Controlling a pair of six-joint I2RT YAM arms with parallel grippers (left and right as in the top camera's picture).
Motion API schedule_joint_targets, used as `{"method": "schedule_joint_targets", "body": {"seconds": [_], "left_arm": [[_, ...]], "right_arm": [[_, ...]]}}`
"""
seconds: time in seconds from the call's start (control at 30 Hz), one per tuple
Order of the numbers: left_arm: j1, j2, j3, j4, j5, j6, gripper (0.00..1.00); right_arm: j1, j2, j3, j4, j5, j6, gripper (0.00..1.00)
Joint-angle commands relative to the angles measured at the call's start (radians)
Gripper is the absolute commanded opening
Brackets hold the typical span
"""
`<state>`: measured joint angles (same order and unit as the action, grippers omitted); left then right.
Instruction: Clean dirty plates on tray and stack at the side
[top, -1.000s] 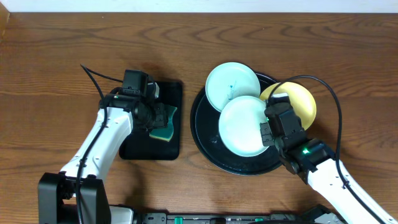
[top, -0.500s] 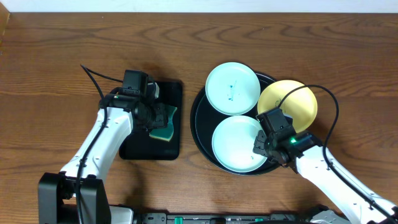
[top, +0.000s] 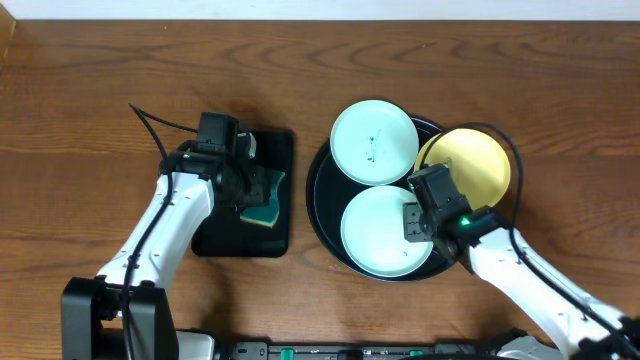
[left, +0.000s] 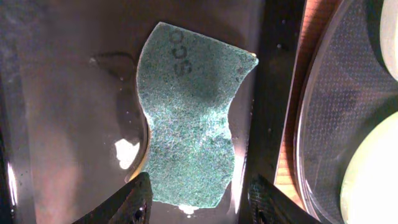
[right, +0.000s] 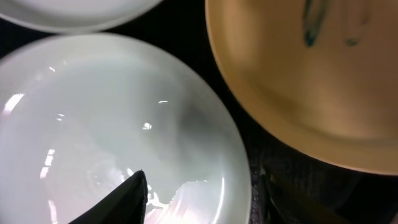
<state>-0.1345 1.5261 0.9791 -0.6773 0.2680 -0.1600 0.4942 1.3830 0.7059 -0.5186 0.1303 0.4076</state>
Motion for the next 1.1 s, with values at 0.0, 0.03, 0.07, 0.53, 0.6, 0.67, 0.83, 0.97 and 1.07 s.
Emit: {"method": "schedule_joint_targets", "body": {"seconds": [0.0, 0.03, 0.07, 0.53, 0.6, 0.67, 0.83, 0.97, 1.07], "left_arm": [[0.000, 0.004, -0.013, -0.005, 0.009, -0.002, 0.52], [0.000, 0.004, -0.013, -0.008, 0.009, -0.002, 0.52], [0.000, 0.004, -0.013, -0.009, 0.009, -0.002, 0.52], [0.000, 0.004, -0.013, -0.014, 0.008, -0.002, 0.52], [0.000, 0.004, -0.013, -0.014, 0.008, -0.002, 0.52], [0.000, 0.004, -0.013, -0.014, 0.008, -0.002, 0.52], [0.000, 0.004, -0.013, -0.014, 0.008, -0.002, 0.52], [0.000, 0.004, -0.013, -0.014, 0.008, -0.002, 0.52], [0.000, 0.004, -0.013, -0.014, 0.008, -0.002, 0.52]], "right_arm": [[-0.003, 0.065, 0.011, 0.025, 0.000, -0.043, 0.55], [-0.003, 0.085, 0.011, 0.047, 0.001, -0.043, 0.55], [-0.003, 0.090, 0.011, 0.055, 0.001, -0.044, 0.55], [-0.002, 0.109, 0.011, 0.012, -0.140, -0.038, 0.11], [-0.002, 0.109, 0.011, -0.008, -0.177, 0.002, 0.01], [-0.002, 0.109, 0.011, -0.024, -0.226, 0.027, 0.01], [-0.002, 0.109, 0.011, -0.081, -0.413, 0.026, 0.01], [-0.003, 0.109, 0.011, -0.057, -0.413, 0.026, 0.35], [-0.003, 0.109, 0.011, -0.002, -0.289, 0.026, 0.34]]}}
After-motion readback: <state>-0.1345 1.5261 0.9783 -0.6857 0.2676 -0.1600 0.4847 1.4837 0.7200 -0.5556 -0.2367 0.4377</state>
